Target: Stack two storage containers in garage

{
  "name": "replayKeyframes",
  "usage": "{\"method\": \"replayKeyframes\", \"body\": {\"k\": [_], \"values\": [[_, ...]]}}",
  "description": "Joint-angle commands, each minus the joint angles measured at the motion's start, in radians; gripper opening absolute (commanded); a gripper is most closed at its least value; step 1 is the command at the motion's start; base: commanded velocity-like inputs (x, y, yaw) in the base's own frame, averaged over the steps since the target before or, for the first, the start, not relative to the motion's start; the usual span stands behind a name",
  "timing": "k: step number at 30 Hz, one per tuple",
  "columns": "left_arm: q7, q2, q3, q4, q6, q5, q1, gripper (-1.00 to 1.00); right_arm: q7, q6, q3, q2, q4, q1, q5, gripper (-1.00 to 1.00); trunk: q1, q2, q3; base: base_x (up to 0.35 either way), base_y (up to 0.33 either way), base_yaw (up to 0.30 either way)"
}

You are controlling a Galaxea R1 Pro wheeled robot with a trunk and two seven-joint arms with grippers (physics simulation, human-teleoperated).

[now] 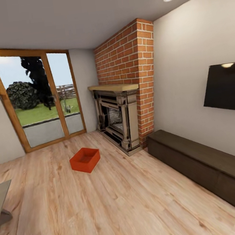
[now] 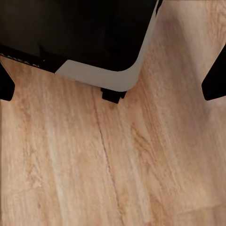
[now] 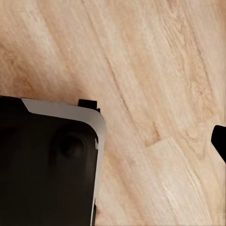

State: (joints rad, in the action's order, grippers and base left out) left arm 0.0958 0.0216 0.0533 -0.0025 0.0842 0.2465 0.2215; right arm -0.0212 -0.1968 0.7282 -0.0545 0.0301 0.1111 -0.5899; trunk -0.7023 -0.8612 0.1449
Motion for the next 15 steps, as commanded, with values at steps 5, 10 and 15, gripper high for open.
{"method": "replayKeyframes", "body": {"k": [5, 10, 15], "values": [[0.001, 0.000, 0.005, 0.001, 0.003, 0.002, 0.001, 1.00, -0.002, -0.003, 0.006, 0.001, 0.002, 0.001, -0.008, 1.00, -0.001, -0.001, 0.001, 0.321, 0.000, 0.244], [0.001, 0.000, 0.005, 0.001, 0.003, 0.002, 0.001, 1.00, -0.003, 0.001, 0.003, 0.000, 0.002, 0.001, -0.013, 1.00, -0.001, -0.001, 0.001, 0.321, 0.000, 0.208], [0.001, 0.000, 0.005, 0.001, 0.003, 0.002, 0.001, 1.00, -0.003, 0.003, 0.005, 0.000, 0.002, 0.001, -0.013, 1.00, -0.001, -0.001, 0.001, 0.321, 0.000, 0.034]]}}
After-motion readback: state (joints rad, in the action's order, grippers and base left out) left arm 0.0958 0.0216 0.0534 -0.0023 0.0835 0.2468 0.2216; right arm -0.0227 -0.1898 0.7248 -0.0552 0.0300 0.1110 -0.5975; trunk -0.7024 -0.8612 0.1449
